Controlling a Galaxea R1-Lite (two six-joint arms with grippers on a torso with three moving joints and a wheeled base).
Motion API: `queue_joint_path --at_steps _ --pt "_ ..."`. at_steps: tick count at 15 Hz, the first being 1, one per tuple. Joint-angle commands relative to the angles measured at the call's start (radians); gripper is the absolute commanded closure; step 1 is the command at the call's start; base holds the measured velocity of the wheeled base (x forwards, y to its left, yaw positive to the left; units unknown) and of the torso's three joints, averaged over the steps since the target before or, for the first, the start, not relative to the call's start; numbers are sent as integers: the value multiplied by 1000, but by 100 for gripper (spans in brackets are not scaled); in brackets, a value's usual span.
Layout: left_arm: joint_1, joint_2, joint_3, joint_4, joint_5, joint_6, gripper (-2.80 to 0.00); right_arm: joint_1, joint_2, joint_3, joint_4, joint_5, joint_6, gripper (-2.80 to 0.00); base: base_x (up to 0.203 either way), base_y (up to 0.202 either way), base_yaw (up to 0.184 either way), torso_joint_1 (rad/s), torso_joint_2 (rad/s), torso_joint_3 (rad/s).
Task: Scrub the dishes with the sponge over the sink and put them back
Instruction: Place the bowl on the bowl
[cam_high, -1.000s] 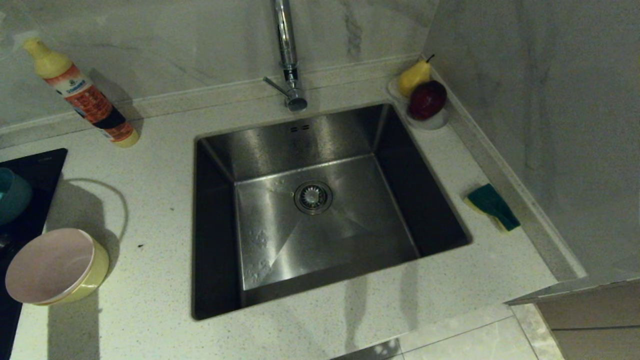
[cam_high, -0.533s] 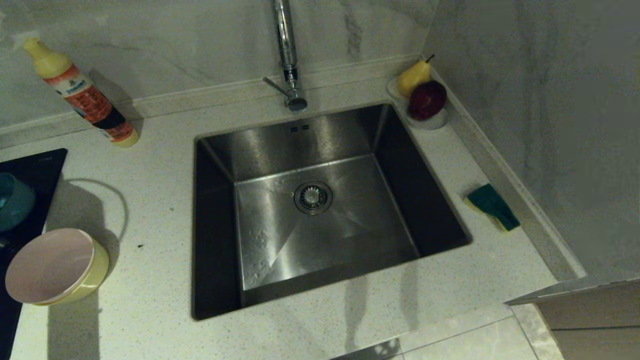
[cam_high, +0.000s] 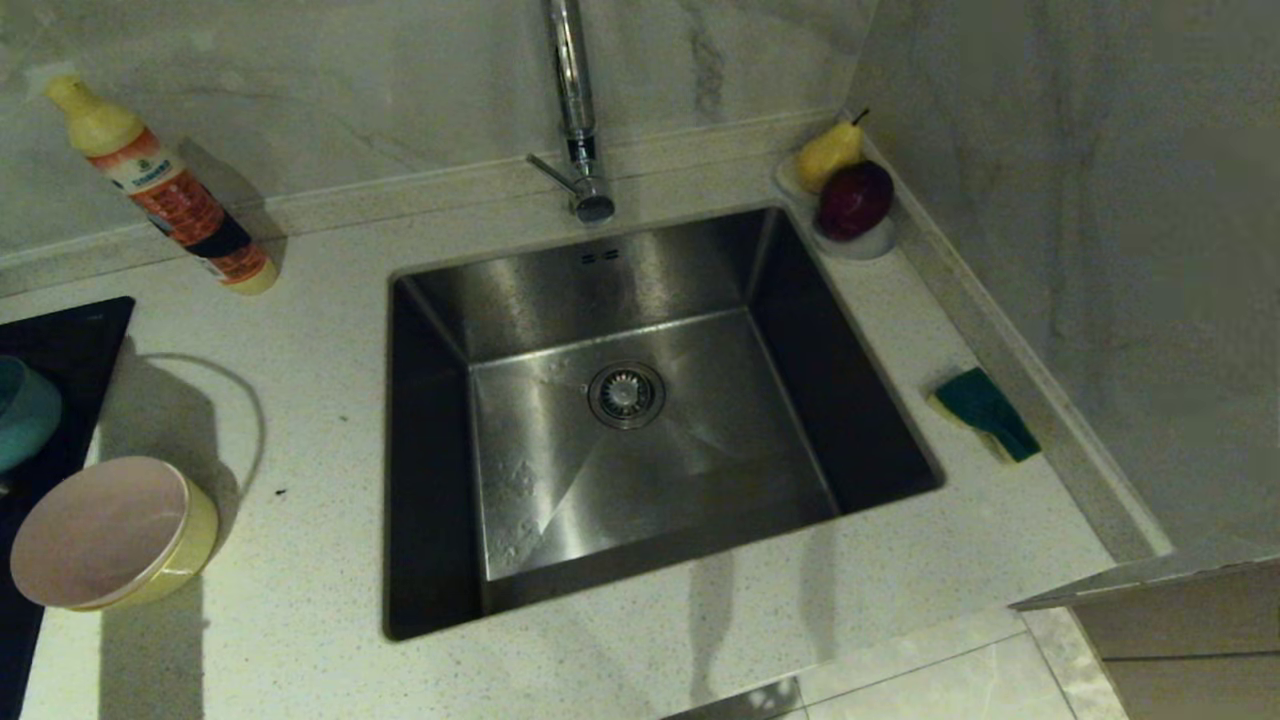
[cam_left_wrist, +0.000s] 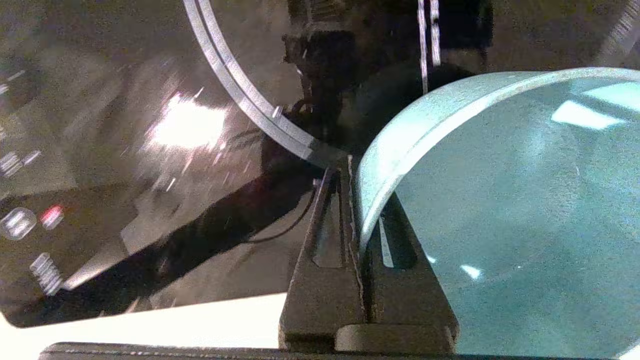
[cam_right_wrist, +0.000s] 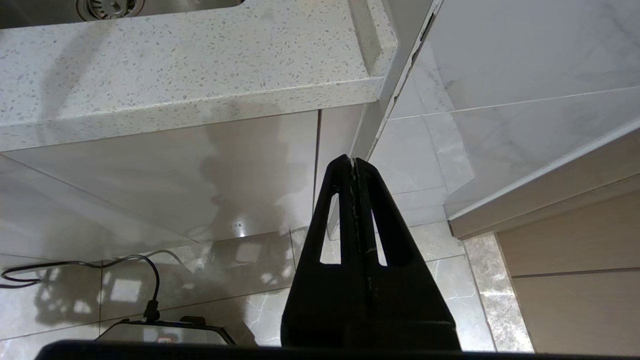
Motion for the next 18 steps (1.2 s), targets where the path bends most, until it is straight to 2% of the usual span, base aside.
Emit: queue_joint_path --at_steps 1,4,7,8,11,12,16,18 --pt "1 -100 1 29 -4 1 0 0 0 0 0 0 0 0 0 0 0 0 0 0" --pt "-1 -218 0 58 -9 24 0 1 0 0 0 0 0 0 0 0 0 0 0 0" --pt "-10 -285 0 138 -11 85 0 0 0 0 0 0 0 0 0 0 0 0 0 0" --pt "-10 -302 0 159 -14 123 0 0 0 0 0 0 0 0 0 0 0 0 0 0" --pt "-12 -336 12 224 -117 243 0 0 0 0 0 0 0 0 0 0 0 0 0 0" --pt "-21 -334 21 244 -129 282 0 0 0 0 0 0 0 0 0 0 0 0 0 0" --pt "-86 -329 75 265 -130 411 0 0 0 0 0 0 0 0 0 0 0 0 0 0" --pt "-123 -328 128 260 -128 516 0 1 0 0 0 0 0 0 0 0 0 0 0 0"
